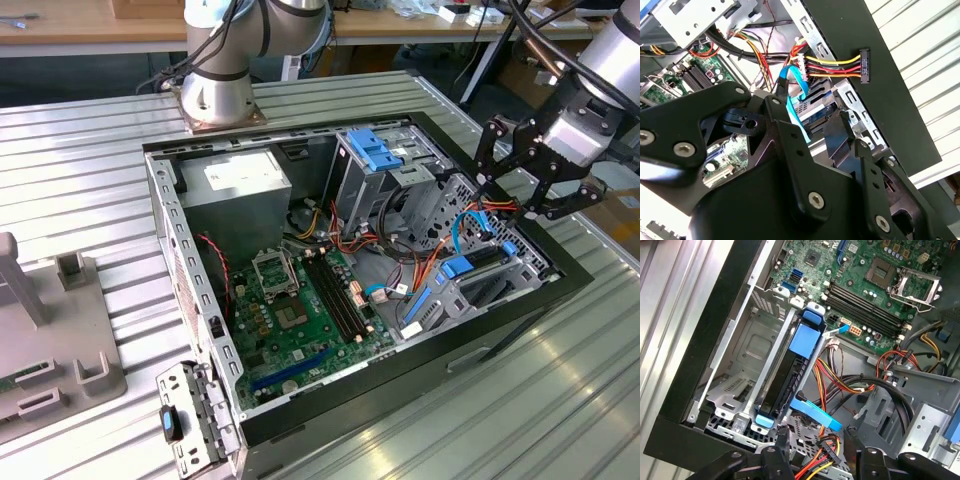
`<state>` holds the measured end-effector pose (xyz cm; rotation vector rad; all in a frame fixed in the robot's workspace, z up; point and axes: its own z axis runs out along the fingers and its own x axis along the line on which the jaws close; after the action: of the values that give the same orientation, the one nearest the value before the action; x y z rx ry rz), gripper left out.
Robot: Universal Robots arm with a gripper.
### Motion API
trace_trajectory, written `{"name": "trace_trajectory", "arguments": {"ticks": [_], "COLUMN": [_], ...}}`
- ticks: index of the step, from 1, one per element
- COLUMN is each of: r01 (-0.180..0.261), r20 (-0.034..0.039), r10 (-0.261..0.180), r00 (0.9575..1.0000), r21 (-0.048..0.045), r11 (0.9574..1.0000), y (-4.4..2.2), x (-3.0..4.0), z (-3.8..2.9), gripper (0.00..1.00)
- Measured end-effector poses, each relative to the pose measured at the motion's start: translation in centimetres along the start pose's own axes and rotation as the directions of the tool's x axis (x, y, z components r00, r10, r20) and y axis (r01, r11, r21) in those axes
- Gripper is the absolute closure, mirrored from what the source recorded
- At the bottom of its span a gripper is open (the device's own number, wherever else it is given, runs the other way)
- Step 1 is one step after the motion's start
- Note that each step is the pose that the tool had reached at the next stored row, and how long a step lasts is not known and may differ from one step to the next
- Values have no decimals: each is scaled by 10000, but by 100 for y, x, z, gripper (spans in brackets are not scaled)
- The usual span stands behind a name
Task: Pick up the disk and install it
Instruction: 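Insert the first disk wire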
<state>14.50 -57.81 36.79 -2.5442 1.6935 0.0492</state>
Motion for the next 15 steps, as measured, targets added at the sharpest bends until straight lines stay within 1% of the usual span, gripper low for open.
{"name": "trace_trajectory", "arguments": {"ticks": [3, 4, 6, 7, 8, 9, 10, 11, 12, 13, 15], "r01": [335, 541, 1035, 1140, 1292, 1398, 1497, 1526, 1538, 1540, 1539], "r20": [18, 29, 59, 65, 74, 81, 88, 92, 92, 92, 92], "r10": [-335, -541, -1034, -1140, -1292, -1397, -1496, -1525, -1537, -1539, -1538], "r00": [9994, 9985, 9946, 9935, 9916, 9902, 9887, 9883, 9881, 9880, 9881], "r21": [-24, -39, -74, -81, -91, -98, -105, -106, -107, -107, -107], "r11": [9994, 9985, 9946, 9934, 9916, 9901, 9887, 9882, 9880, 9880, 9880], "y": [0, -3, -7, -10, -27, -59, -135, -178, -243, -279, -295], "x": [0, 1, 3, 5, 12, 25, 57, 75, 105, 125, 138], "z": [0, 0, 1, 1, 1, 2, 4, 5, 6, 6, 6], "gripper": [45, 45, 45, 45, 45, 45, 45, 45, 45, 45, 45]}}
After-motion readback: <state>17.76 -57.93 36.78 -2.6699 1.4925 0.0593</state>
